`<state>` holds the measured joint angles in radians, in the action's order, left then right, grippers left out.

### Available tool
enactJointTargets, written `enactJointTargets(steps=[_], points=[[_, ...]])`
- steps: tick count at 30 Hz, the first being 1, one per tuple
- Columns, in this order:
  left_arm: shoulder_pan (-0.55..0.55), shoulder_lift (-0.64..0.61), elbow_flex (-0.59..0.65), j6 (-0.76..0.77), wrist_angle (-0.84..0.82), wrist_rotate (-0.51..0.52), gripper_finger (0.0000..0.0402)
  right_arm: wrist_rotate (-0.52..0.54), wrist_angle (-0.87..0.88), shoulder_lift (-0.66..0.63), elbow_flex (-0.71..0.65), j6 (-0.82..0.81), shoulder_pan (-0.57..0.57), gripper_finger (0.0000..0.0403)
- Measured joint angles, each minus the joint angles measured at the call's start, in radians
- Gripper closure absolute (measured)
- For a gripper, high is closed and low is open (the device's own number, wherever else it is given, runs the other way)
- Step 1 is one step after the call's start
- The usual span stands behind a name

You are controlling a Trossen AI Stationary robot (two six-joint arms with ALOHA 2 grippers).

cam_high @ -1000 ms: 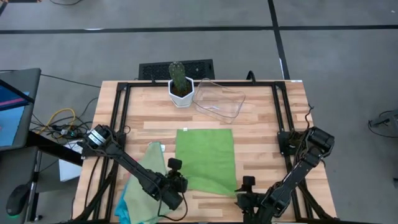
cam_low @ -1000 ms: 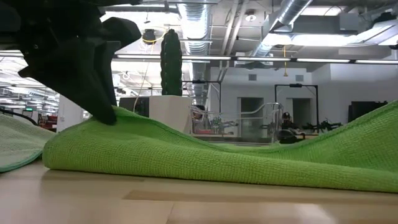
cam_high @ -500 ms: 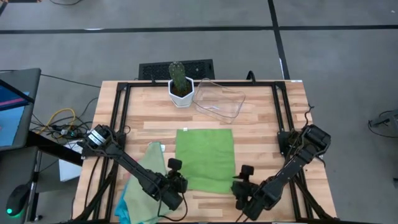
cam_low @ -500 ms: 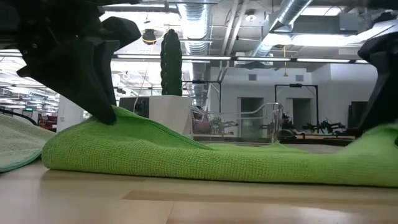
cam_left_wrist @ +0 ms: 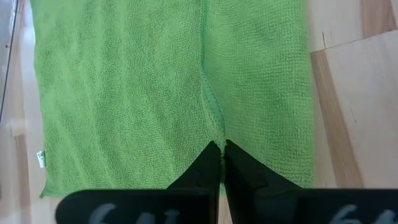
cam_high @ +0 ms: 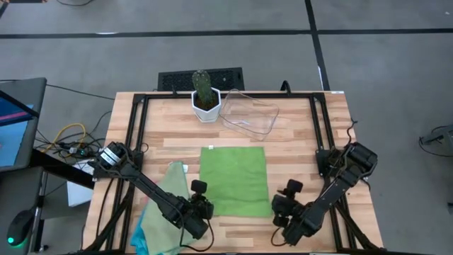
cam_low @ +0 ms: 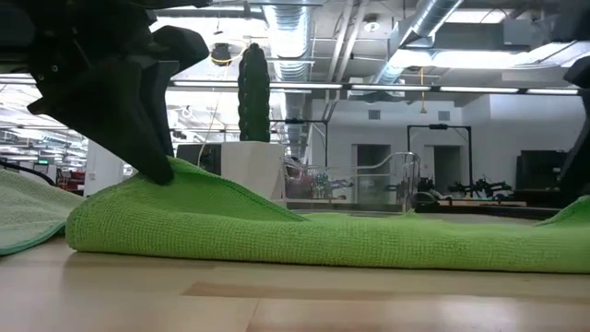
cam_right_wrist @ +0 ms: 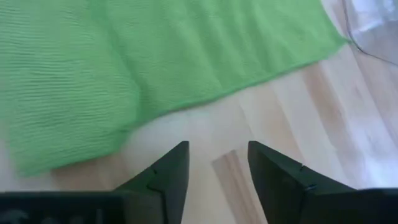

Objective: Fold microfiber towels
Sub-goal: Fold the green towel

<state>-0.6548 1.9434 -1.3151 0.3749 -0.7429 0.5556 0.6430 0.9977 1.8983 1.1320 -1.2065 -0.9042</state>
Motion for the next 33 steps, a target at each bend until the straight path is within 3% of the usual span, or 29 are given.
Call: enactJointTargets(steps=[8, 19, 23, 33], points=[[0.0, 0.0, 0.0, 0.002, 0.0, 0.0, 0.0401, 0.122, -0.123, -0.029, 0.0, 0.001, -0.09, 0.0232], [0.0, 0.0, 0.0, -0.015, 0.0, 0.0, 0.0401, 0.101, -0.275, -0.029, -0.063, 0.003, -0.032, 0.0163], [-0.002, 0.0, 0.0, -0.014, 0.0, 0.0, 0.0401, 0.071, -0.339, -0.029, -0.085, 0.051, -0.01, 0.0154], [-0.002, 0.0, 0.0, -0.015, 0.0, 0.001, 0.0401, 0.053, -0.35, -0.029, -0.104, 0.046, -0.025, 0.0234]])
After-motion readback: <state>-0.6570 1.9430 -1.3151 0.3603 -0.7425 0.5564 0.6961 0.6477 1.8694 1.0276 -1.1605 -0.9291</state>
